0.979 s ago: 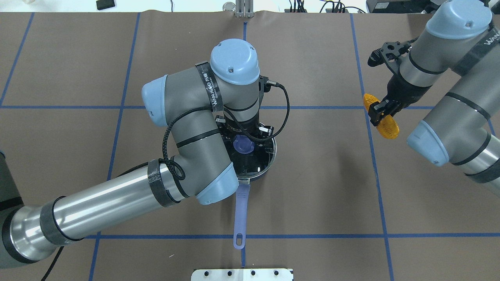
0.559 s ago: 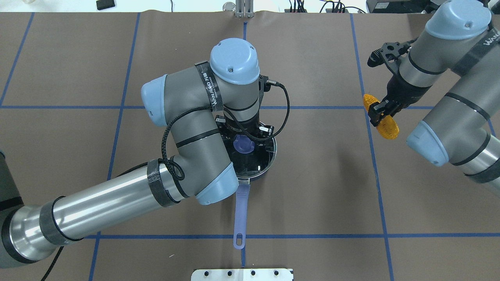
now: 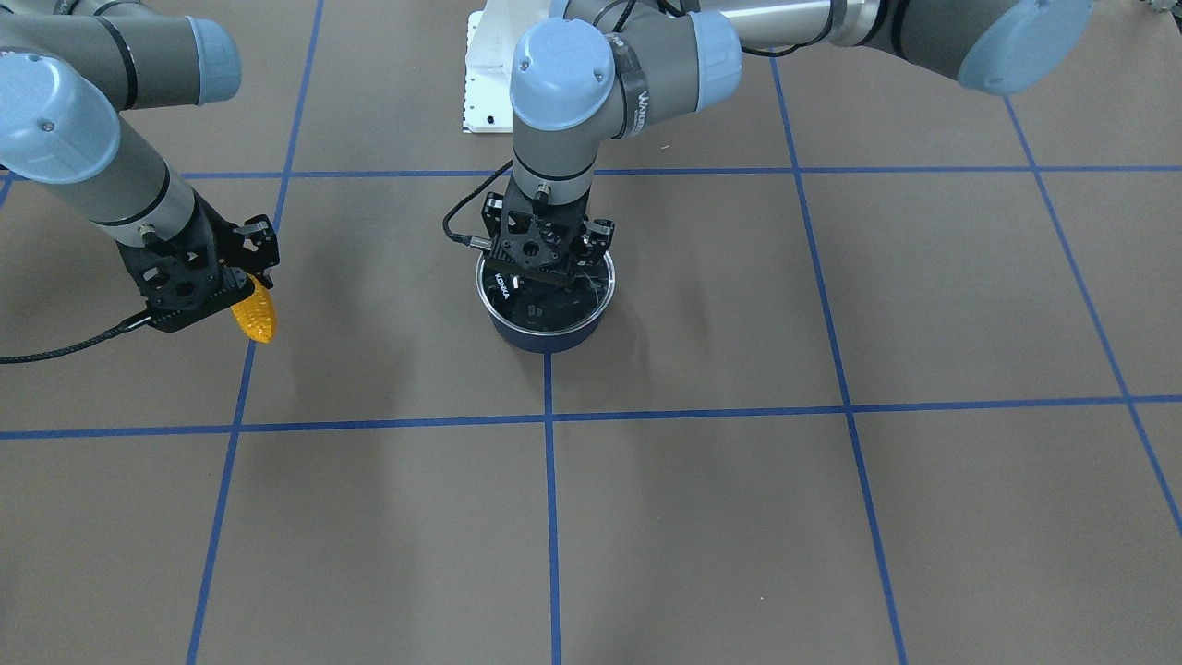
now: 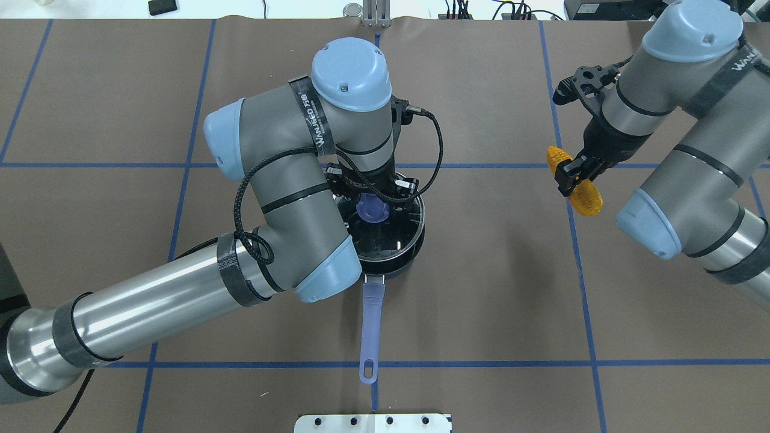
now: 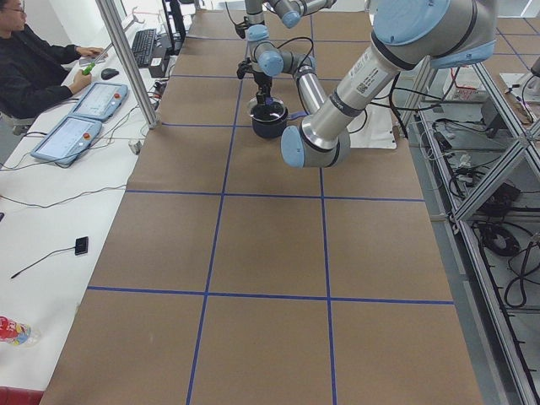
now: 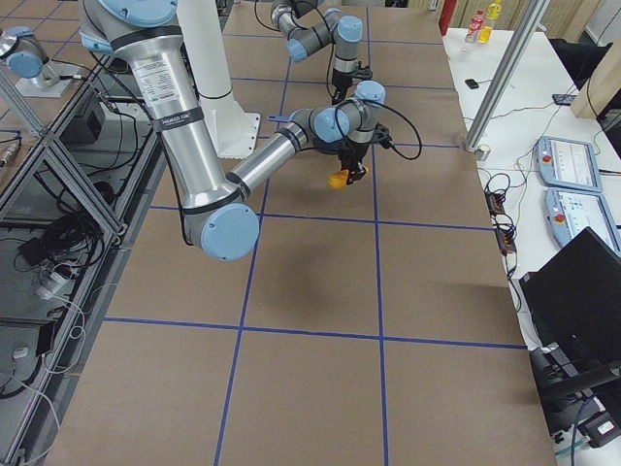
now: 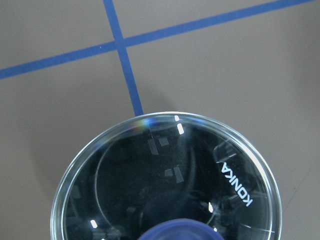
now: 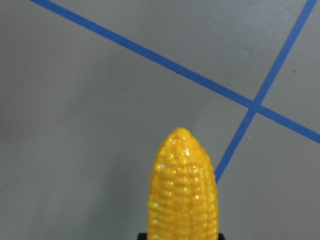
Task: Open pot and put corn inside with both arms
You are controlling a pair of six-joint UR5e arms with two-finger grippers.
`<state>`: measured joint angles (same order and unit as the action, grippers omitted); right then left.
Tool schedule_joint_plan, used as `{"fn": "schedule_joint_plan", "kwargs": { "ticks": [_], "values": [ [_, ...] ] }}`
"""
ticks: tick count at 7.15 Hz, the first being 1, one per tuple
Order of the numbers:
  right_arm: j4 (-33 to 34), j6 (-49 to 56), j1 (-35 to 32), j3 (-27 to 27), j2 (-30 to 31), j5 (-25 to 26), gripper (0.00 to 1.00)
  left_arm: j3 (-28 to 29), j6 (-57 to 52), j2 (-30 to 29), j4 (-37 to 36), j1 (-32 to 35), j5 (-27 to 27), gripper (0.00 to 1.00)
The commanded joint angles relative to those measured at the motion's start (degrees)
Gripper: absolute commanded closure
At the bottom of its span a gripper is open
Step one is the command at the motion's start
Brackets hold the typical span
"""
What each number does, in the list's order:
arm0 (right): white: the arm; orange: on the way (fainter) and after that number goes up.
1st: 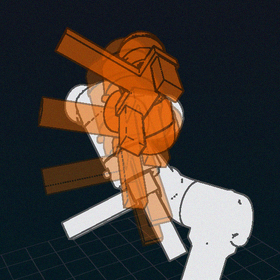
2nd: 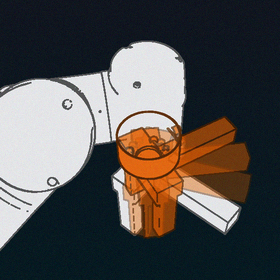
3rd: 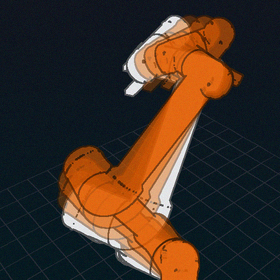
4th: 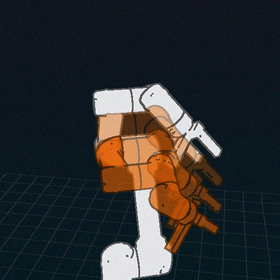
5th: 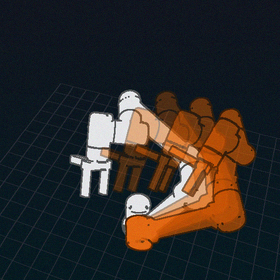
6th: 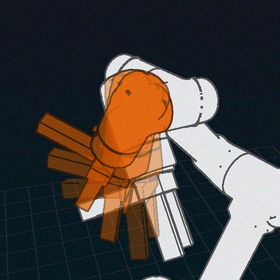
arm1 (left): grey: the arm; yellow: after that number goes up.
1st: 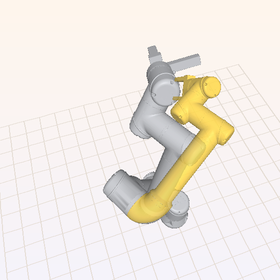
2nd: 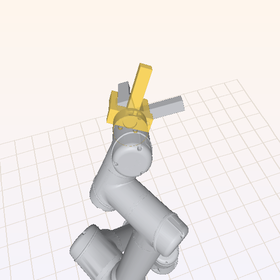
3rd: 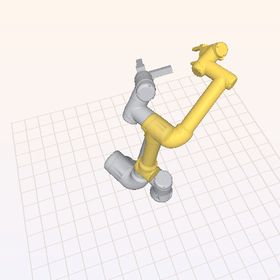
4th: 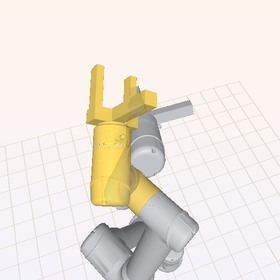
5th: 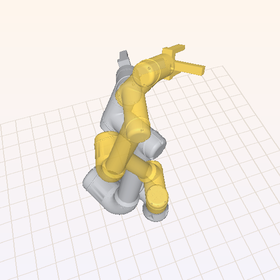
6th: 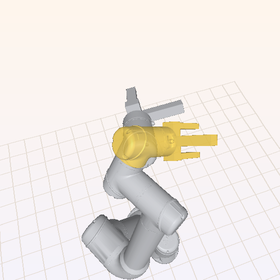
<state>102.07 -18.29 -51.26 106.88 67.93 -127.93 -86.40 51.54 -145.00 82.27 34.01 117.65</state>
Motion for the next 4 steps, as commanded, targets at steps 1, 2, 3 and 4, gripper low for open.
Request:
{"fn": "schedule_joint_plan", "kwargs": {
  "ticks": [1, 2, 3, 4],
  "values": [
    [-0.02, -0.08, 1.16, 0.08, -2.18, -1.53, 0.62, -0.43, -0.47, 0.15, -0.09, 2.37, 0.12, 0.47],
    [-0.02, -0.08, 2.21, -0.01, -3.5, -1.53, 0.62, -1.82, -3.61, 1.81, -0.18, 3.51, 0.21, 0.47],
    [-0.02, -0.95, 3.35, -0.01, -4.9, -1.53, 0.62, -3.84, -5.64, 3.65, -0.96, 5.43, 1.69, 0.47],
    [-0.37, -6.79, 6.06, -0.18, -7.44, -1.1, 0.62, -4.38, -8.79, 3.93, -2.8, 7.63, 3.7, 0.48]
  ]
}}
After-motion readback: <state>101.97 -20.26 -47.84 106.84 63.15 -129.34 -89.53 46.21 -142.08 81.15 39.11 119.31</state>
